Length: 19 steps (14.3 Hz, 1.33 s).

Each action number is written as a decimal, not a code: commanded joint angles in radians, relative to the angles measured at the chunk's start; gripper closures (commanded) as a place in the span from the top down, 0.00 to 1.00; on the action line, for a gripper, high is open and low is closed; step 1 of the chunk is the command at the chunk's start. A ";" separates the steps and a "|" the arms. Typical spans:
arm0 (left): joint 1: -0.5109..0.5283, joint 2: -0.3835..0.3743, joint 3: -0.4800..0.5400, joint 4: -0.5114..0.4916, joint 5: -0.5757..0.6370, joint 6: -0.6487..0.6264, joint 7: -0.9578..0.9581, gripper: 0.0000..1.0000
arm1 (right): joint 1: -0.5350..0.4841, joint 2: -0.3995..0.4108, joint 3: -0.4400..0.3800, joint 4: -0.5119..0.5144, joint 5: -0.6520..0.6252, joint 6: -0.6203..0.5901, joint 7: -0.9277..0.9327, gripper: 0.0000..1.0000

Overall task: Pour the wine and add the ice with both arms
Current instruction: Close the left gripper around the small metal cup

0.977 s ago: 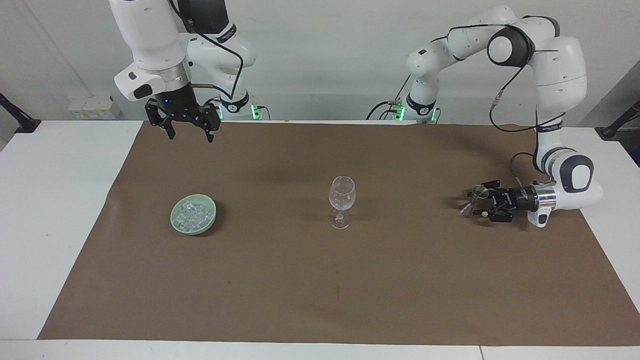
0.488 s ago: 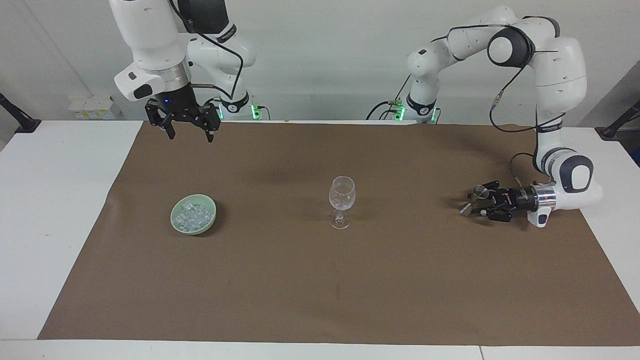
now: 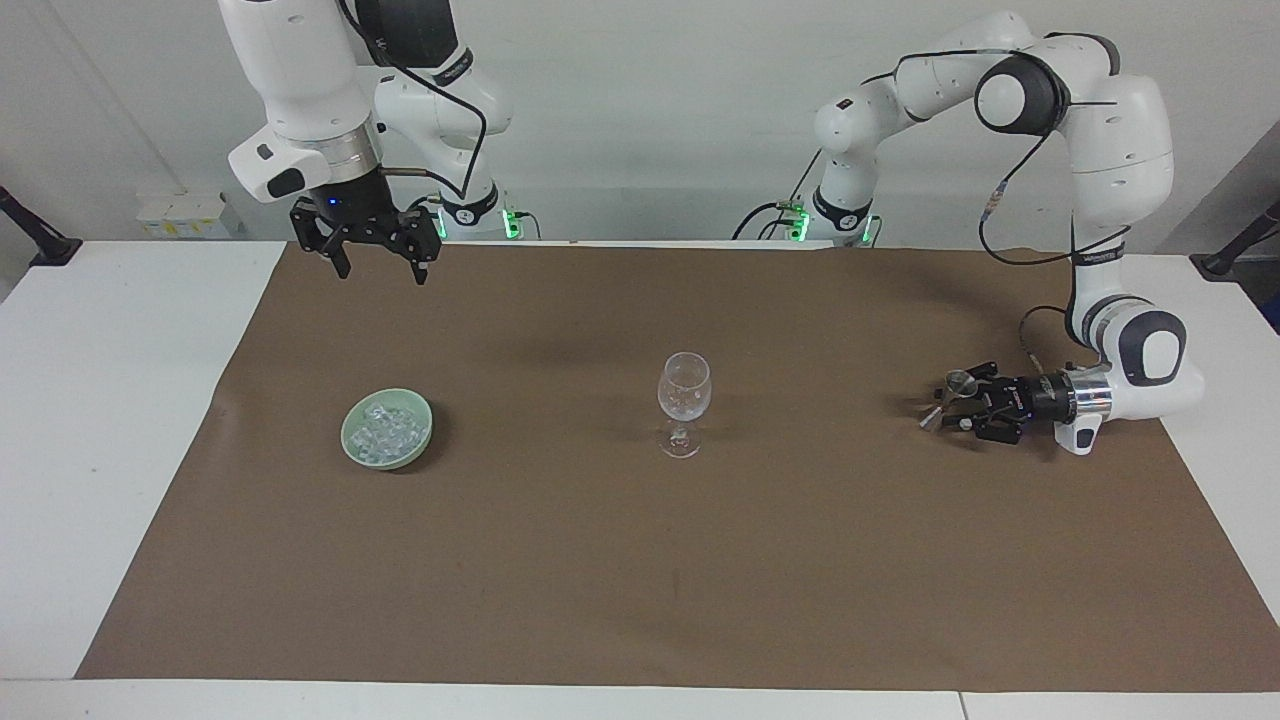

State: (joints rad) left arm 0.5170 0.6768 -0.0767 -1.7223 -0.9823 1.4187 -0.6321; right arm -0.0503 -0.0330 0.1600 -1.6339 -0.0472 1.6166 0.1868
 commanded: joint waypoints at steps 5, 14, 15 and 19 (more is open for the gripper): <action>0.006 0.015 0.002 0.015 -0.018 -0.020 0.008 0.41 | -0.017 -0.022 0.009 -0.021 0.018 -0.006 -0.021 1.00; 0.008 0.015 0.002 0.015 -0.025 -0.032 0.008 0.37 | -0.017 -0.022 0.009 -0.021 0.018 -0.006 -0.021 1.00; 0.008 0.015 0.002 0.015 -0.026 -0.032 0.008 0.34 | -0.017 -0.022 0.009 -0.021 0.018 -0.006 -0.021 1.00; 0.009 0.015 0.002 0.017 -0.026 -0.034 0.006 0.21 | -0.017 -0.022 0.009 -0.021 0.018 -0.006 -0.023 1.00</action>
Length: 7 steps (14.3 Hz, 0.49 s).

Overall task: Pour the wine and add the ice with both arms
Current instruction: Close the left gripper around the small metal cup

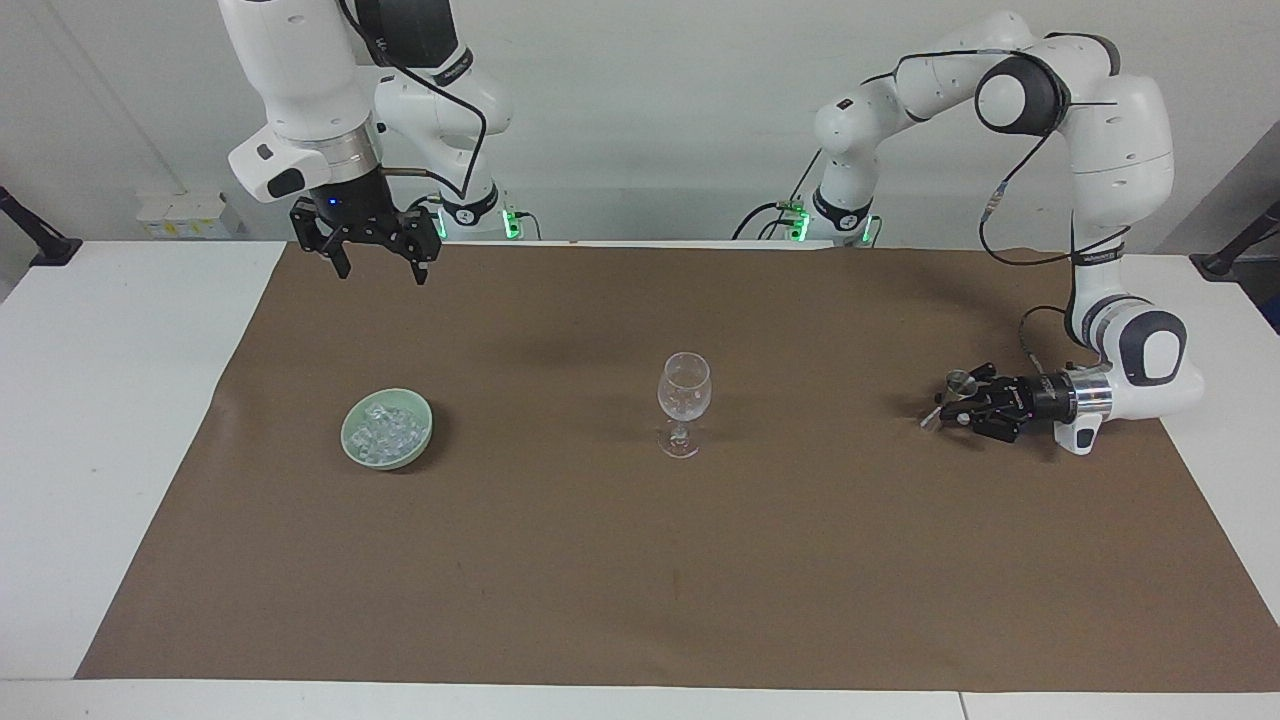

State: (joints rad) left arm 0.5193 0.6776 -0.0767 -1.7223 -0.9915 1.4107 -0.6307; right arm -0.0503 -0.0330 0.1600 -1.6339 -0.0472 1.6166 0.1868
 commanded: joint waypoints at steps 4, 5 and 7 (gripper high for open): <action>0.007 0.013 0.002 0.016 -0.018 -0.026 0.006 0.00 | -0.017 -0.022 0.009 -0.021 0.018 -0.004 -0.021 1.00; 0.007 0.011 0.002 0.018 -0.018 -0.024 0.006 0.00 | -0.017 -0.022 0.009 -0.021 0.018 -0.006 -0.023 1.00; 0.007 0.010 0.002 0.018 -0.022 -0.026 0.008 0.00 | -0.017 -0.022 0.009 -0.021 0.018 -0.006 -0.021 1.00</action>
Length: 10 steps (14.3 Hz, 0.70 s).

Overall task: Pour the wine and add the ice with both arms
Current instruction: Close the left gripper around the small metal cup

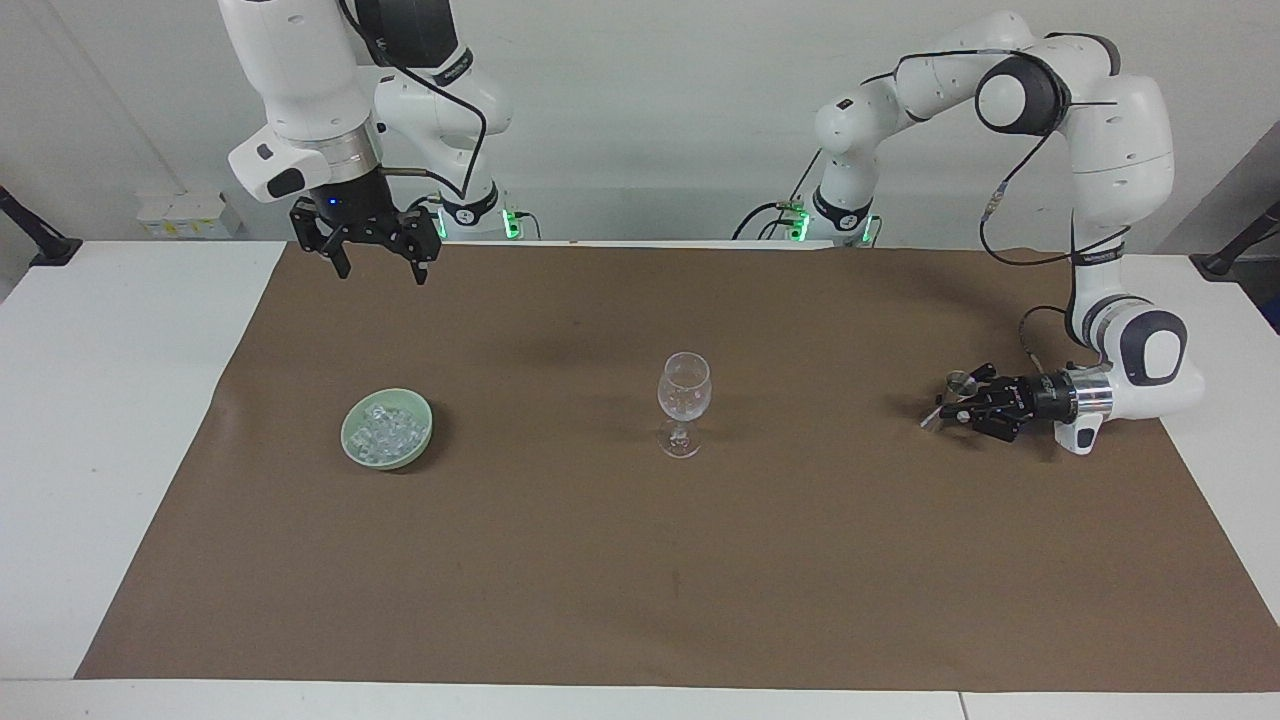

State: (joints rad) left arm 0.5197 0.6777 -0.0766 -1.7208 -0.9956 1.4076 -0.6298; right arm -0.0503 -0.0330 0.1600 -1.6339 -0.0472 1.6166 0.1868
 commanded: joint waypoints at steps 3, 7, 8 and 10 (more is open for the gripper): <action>0.006 0.010 0.001 0.018 -0.026 -0.021 0.007 0.00 | -0.017 -0.022 0.009 -0.021 0.018 -0.004 -0.023 1.00; 0.005 0.003 -0.008 0.020 -0.041 -0.021 0.002 0.00 | -0.017 -0.022 0.009 -0.021 0.018 -0.004 -0.023 1.00; 0.005 0.000 -0.017 0.020 -0.049 -0.019 0.001 0.00 | -0.017 -0.022 0.009 -0.021 0.018 -0.004 -0.021 1.00; 0.003 -0.001 -0.029 0.021 -0.063 -0.016 -0.005 0.00 | -0.017 -0.022 0.009 -0.021 0.018 -0.006 -0.021 1.00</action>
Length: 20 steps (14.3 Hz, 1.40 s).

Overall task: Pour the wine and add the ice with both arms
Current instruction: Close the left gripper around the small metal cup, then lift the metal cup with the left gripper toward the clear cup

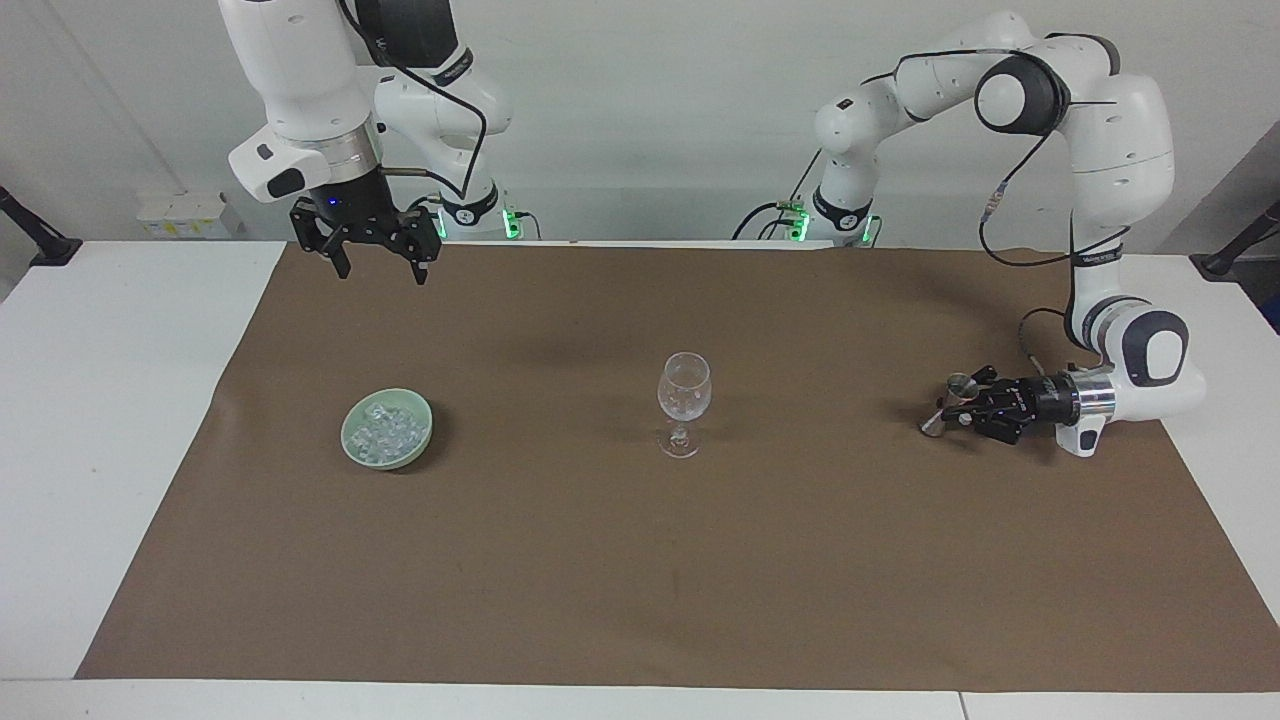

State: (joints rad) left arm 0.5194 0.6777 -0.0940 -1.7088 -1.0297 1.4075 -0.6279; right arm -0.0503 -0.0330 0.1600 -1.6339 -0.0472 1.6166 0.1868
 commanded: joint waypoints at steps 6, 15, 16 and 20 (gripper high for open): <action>-0.015 -0.029 -0.064 0.021 -0.079 0.047 -0.042 0.00 | -0.017 -0.022 0.009 -0.021 0.018 -0.006 -0.023 1.00; -0.134 -0.101 -0.133 0.037 -0.144 0.235 -0.164 0.00 | -0.017 -0.022 0.009 -0.021 0.018 -0.004 -0.023 1.00; -0.159 -0.118 -0.132 0.031 -0.153 0.263 -0.168 0.00 | -0.017 -0.022 0.009 -0.021 0.018 -0.006 -0.021 1.00; -0.225 -0.159 -0.136 0.021 -0.179 0.343 -0.214 0.00 | -0.017 -0.022 0.009 -0.021 0.018 -0.006 -0.023 1.00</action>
State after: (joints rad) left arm 0.3260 0.5717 -0.2408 -1.6546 -1.1792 1.7058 -0.8088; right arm -0.0503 -0.0330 0.1600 -1.6339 -0.0472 1.6166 0.1868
